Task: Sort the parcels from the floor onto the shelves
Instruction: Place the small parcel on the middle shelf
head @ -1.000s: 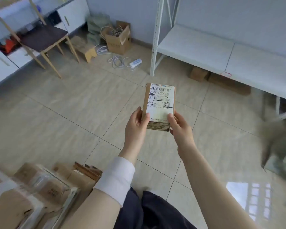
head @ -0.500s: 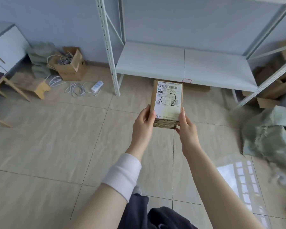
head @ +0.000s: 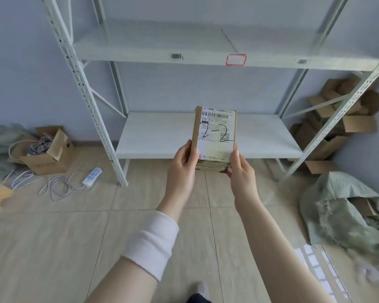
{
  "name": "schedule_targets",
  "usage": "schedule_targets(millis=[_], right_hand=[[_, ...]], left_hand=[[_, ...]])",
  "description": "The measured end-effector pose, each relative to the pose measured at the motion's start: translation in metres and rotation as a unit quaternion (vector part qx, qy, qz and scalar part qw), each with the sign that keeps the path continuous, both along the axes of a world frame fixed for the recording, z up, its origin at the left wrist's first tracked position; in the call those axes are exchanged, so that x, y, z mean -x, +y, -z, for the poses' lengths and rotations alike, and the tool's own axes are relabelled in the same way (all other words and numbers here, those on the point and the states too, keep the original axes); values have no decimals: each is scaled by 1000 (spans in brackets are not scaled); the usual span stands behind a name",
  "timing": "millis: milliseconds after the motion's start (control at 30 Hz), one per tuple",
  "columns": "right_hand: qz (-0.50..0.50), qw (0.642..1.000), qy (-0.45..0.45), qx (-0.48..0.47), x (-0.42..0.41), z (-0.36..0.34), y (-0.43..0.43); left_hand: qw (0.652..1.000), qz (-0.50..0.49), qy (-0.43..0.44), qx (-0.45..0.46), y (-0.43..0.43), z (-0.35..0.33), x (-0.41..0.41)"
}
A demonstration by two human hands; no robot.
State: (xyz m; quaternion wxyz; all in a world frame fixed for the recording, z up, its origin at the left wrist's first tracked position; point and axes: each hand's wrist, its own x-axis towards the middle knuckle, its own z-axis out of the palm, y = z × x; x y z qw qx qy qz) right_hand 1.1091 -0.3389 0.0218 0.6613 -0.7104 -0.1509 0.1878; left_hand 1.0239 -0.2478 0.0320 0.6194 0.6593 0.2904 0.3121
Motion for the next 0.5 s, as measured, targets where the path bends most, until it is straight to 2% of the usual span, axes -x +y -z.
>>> schedule_targets(millis=[233,500], right_hand=[[0,995,-82,-56,-116,-69,49],[25,981,-143,-132,-202,-155,121]], left_hand=[[995,11,-81,-49,48,-71,-110],[979,30,-170,-111,122,-154,-201]])
